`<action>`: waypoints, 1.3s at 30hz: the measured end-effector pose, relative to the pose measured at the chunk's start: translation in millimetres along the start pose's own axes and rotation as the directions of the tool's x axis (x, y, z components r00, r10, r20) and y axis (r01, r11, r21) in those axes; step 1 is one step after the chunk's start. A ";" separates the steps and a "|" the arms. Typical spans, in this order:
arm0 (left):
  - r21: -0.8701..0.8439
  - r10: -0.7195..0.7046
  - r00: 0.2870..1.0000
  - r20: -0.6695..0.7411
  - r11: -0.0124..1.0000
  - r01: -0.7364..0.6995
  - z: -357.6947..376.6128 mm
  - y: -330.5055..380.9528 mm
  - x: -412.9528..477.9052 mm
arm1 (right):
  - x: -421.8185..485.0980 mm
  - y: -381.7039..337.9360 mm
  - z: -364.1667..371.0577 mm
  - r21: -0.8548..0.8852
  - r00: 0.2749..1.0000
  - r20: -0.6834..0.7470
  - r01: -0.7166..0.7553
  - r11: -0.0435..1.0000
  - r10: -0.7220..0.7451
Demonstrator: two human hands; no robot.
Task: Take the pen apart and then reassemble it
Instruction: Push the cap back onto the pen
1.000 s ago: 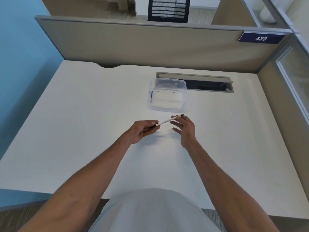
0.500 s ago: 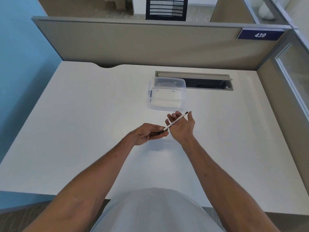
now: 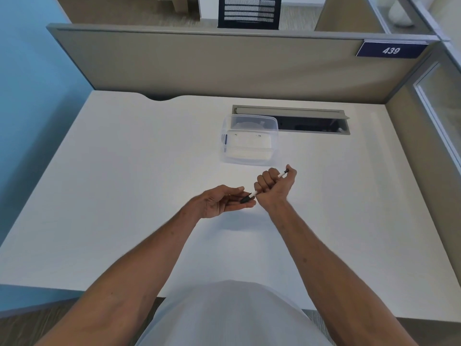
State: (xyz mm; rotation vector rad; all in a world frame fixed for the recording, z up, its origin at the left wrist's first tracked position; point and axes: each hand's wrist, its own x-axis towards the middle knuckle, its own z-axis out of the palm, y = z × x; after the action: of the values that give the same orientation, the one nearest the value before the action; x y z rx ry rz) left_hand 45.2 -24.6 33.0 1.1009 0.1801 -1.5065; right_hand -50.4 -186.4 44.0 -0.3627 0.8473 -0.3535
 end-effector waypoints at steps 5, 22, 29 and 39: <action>0.026 -0.030 1.000 0.008 0.999 0.030 0.3 -0.7 -1.2 | -0.1 0.6 -2.7 0.022 1.000 -0.018 0.011 1.000 -0.011; 0.326 0.229 0.961 -0.156 0.930 -0.169 -7.8 11.8 1.9 | 12.1 -9.1 -5.8 -0.435 0.987 0.035 0.155 0.887 -0.155; 0.428 0.318 0.910 -0.266 0.885 -0.184 -19.1 21.2 6.7 | 14.9 -18.2 -21.0 -0.863 0.903 0.256 0.375 0.339 -0.346; 0.706 0.500 0.816 -0.290 0.687 -0.171 -28.8 21.7 20.6 | 34.2 -18.9 -29.9 -0.928 0.866 0.365 0.369 -0.055 -0.343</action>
State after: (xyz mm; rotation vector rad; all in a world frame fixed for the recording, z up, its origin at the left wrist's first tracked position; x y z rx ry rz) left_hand 81.6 -26.0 12.9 1.9495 -0.2585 -0.9270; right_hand -55.7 -223.1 11.7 -2.0404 0.8437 -0.1659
